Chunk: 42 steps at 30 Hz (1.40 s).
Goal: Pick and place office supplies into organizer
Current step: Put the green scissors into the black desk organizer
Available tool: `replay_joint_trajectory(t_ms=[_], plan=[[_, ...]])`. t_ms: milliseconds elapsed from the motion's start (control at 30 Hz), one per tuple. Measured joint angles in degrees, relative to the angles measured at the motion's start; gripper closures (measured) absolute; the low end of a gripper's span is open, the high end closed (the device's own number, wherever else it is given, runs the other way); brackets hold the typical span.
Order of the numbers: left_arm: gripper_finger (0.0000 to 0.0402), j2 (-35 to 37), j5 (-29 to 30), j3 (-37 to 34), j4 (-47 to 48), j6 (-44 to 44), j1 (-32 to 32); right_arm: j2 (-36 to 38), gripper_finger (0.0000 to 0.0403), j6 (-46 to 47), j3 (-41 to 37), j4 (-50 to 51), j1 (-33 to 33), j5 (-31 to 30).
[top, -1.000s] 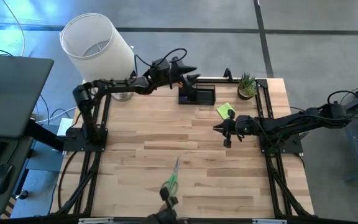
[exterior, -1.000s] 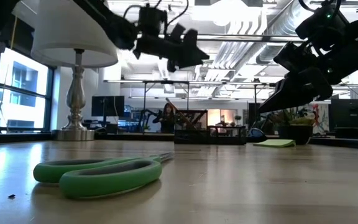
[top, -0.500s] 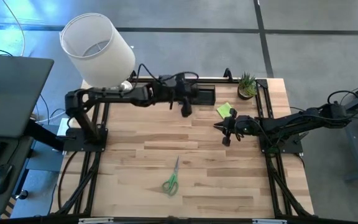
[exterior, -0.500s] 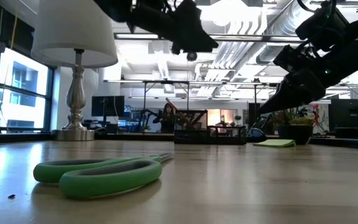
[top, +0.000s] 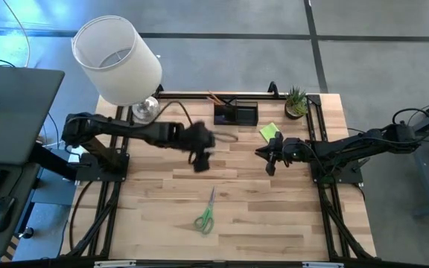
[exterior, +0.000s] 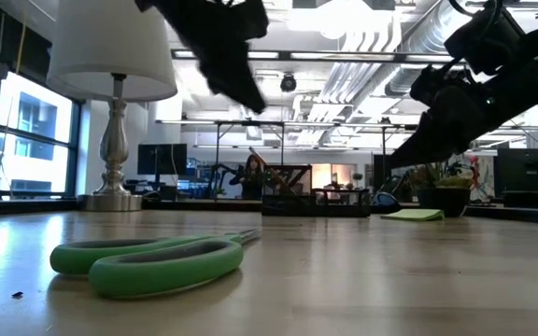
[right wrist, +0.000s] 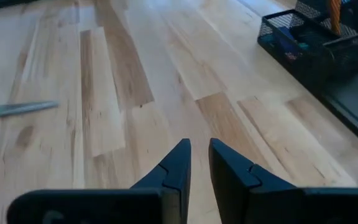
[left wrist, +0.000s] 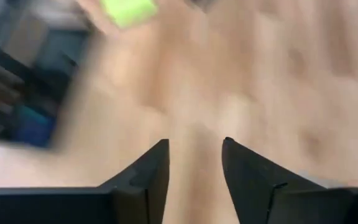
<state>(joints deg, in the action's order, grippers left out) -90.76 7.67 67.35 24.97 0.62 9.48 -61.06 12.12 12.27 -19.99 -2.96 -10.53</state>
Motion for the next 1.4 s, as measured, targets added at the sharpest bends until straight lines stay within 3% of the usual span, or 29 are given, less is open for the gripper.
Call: replay_joint_trajectory(t_ms=[200,367,500,667,733,833,933,1067,1167,1400], plan=[[0.0294,-1.14,-10.83,-0.1,9.65,10.18,-5.15,-0.02,0.0352,-4.3,0.0,-3.2,0.0,0.14],[0.0304,-1.05,-8.83,-0.02,10.89,4.5,-10.08,0.0,0.035,-3.05,0.0,-7.0,0.0,5.58],[0.0312,-1.05,-2.22,-0.02,11.76,0.05,-13.41,0.0,0.0351,-3.07,0.0,-9.23,0.52,10.82],[0.0326,-0.31,13.66,1.41,10.03,3.34,-14.69,-0.01,0.0351,-2.85,1.22,-7.66,1.95,6.13],[0.0334,0.72,15.46,1.25,6.88,5.4,-15.77,-0.02,0.0351,-1.8,2.83,-4.43,2.04,6.07],[0.0346,0.94,4.5,0.96,8.42,4.24,-17.67,-0.54,0.0351,-2.1,4.7,-1.15,3.22,6.0],[0.0354,-0.27,-5.4,0.84,11.28,9.74,-18.64,-2.07,0.0351,-5.26,5.84,-1.22,4.54,4.27],[0.0351,-2.4,-4.23,0.79,15.8,9.25,-20.23,-5.76,0.0351,-7.73,8.67,-1.28,5.3,3.53],[0.0342,-3.57,-6.84,0.7,16.53,6.57,-22.31,-9.85,0.0351,-5.75,11.11,-2.33,5.29,1.23],[0.0334,-6.4,-13.36,0.92,9.97,2.06,-26.51,-17.79,0.0351,-6.76,14.2,-4.58,5.4,3.17]])
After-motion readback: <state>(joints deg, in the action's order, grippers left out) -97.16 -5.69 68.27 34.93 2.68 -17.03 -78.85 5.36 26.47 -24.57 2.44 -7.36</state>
